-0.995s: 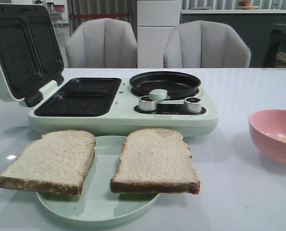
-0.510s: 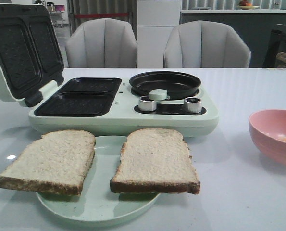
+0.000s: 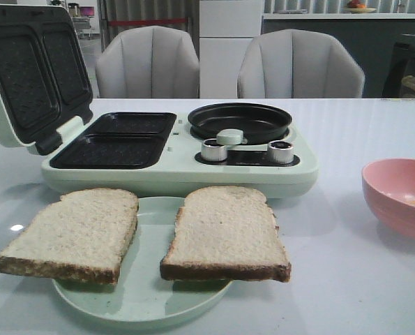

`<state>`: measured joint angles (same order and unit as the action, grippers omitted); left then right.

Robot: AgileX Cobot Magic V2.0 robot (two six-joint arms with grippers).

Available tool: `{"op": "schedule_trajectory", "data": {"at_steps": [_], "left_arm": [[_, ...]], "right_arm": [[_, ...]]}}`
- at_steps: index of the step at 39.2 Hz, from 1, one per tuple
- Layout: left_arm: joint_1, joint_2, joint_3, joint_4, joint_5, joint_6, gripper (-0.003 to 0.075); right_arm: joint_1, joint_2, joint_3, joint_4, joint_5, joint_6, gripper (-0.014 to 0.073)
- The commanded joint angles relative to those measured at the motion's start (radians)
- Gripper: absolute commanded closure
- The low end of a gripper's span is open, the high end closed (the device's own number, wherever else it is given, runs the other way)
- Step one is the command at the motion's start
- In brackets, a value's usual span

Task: Make breakfast with bread and shrimp

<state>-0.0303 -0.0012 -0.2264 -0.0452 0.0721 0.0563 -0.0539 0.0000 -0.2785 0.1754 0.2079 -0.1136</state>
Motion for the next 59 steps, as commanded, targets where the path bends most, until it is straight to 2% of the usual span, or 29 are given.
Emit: {"op": "schedule_trajectory", "data": {"at_steps": [1, 6, 9, 12, 17, 21, 28, 31, 33, 35, 37, 39, 41, 52, 59], "left_arm": [[-0.007, 0.048, -0.158, -0.005, 0.029, -0.01, 0.0619], [-0.007, 0.158, -0.318, -0.005, 0.16, -0.01, 0.0619], [-0.007, 0.263, -0.439, -0.007, 0.284, -0.01, 0.0619], [-0.007, 0.356, -0.51, -0.007, 0.389, -0.01, 0.0619], [-0.007, 0.465, -0.502, -0.007, 0.44, -0.01, 0.0619], [-0.007, 0.537, -0.502, -0.008, 0.533, -0.01, 0.0619], [-0.007, 0.644, -0.502, -0.028, 0.535, -0.01, 0.0619], [-0.007, 0.681, -0.502, -0.03, 0.535, -0.01, 0.0617], [-0.007, 0.701, -0.502, -0.031, 0.535, -0.01, 0.0585], [-0.007, 0.717, -0.502, -0.031, 0.536, -0.005, 0.0498], [-0.007, 0.727, -0.502, -0.034, 0.536, -0.005, 0.036], [-0.012, 0.735, -0.502, -0.035, 0.536, 0.009, 0.0236], [-0.044, 0.737, -0.5, -0.035, 0.536, 0.04, 0.0178], [-0.319, 0.737, -0.371, -0.015, 0.391, 0.22, 0.0178], [-0.518, 0.758, -0.305, 0.134, 0.357, 0.248, 0.0178]], "right_arm": [[0.004, 0.079, -0.154, 0.003, 0.012, -0.005, 0.0583], [0.004, 0.212, -0.28, 0.003, 0.113, -0.005, 0.0583], [0.004, 0.316, -0.356, 0.003, 0.191, -0.005, 0.0583], [0.004, 0.407, -0.376, 0.003, 0.216, -0.005, 0.0583], [0.004, 0.538, -0.376, -0.004, 0.271, -0.005, 0.0583], [0.004, 0.635, -0.375, -0.011, 0.328, -0.005, 0.0583], [0.004, 0.782, -0.375, -0.016, 0.361, -0.005, 0.0581], [0.004, 0.818, -0.375, -0.016, 0.358, -0.005, 0.0503], [0.004, 0.835, -0.375, -0.016, 0.351, -0.005, 0.0393], [0.004, 0.848, -0.375, -0.016, 0.343, -0.005, 0.0267], [0.004, 0.857, -0.375, -0.016, 0.338, -0.005, 0.0167], [0.004, 0.864, -0.375, -0.016, 0.338, -0.005, 0.0133], [0.004, 0.865, -0.375, -0.017, 0.344, -0.005, 0.0137], [0.004, 0.865, -0.375, -0.017, 0.355, -0.005, 0.0137], [0.004, 0.865, -0.375, -0.017, 0.355, -0.005, 0.0137]]}}
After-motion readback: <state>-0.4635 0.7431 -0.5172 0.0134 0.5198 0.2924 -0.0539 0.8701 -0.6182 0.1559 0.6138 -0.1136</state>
